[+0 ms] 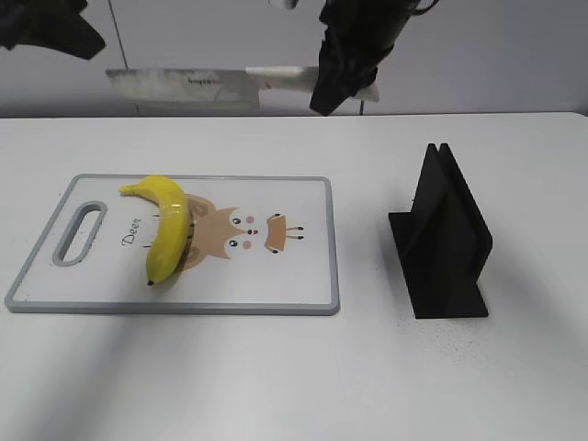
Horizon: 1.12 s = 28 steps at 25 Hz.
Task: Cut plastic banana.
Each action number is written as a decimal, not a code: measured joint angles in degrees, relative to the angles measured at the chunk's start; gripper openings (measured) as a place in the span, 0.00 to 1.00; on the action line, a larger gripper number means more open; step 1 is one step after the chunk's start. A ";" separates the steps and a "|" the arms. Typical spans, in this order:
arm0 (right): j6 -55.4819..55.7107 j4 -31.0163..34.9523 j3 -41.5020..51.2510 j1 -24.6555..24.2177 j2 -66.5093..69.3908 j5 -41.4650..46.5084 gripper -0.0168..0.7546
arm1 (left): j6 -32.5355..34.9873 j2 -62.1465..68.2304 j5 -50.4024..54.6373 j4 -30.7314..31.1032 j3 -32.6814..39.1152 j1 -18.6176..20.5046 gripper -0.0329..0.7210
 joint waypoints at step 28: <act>45.13 -4.60 27.06 0.00 -32.07 0.10 0.26 | -55.09 -33.82 13.41 18.16 8.72 1.27 0.82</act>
